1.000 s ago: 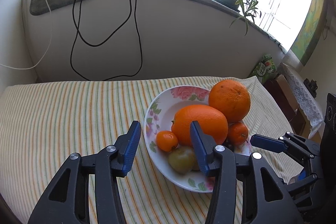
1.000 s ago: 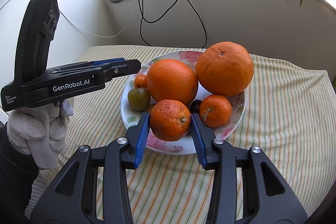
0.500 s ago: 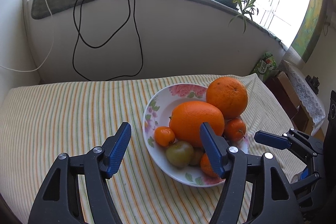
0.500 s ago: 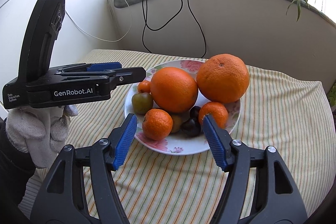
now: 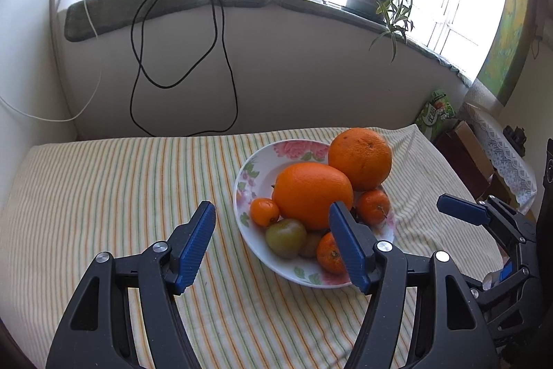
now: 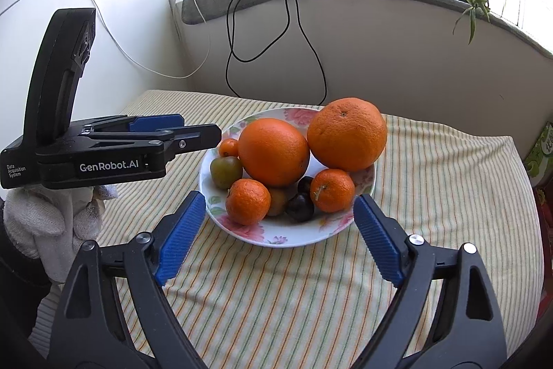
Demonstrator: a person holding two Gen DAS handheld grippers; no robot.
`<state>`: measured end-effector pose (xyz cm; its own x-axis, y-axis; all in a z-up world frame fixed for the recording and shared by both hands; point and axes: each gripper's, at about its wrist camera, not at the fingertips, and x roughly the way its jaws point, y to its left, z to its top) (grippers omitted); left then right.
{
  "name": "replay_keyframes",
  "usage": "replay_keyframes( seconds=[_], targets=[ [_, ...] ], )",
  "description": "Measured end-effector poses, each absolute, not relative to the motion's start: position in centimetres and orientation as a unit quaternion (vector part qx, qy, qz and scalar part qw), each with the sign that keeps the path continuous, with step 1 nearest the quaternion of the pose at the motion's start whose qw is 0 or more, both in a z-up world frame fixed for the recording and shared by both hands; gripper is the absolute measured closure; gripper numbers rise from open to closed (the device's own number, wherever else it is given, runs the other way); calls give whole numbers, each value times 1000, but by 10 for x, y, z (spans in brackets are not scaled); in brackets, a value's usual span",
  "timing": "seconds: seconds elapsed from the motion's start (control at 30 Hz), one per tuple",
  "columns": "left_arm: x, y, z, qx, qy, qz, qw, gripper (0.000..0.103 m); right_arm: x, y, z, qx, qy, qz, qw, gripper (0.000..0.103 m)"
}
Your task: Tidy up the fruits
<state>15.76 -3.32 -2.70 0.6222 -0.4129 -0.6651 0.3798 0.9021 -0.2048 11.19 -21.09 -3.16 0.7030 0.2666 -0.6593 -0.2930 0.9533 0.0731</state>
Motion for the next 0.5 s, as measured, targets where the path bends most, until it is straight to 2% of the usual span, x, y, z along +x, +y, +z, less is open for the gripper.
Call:
replay_keyframes(
  seconds=[0.13,0.2,0.5],
  targets=[
    [144,-30,-19,-25,361,-216,907,34,103,-212,-26,-27,346,143,927,12],
    [135,-28,-15,-23,356,-210,910,28,99,-214,-24,-27,342,137,929,12],
    [99,-27,0,-9,329,-186,926,22,87,-234,-19,11,330,115,937,12]
  ],
)
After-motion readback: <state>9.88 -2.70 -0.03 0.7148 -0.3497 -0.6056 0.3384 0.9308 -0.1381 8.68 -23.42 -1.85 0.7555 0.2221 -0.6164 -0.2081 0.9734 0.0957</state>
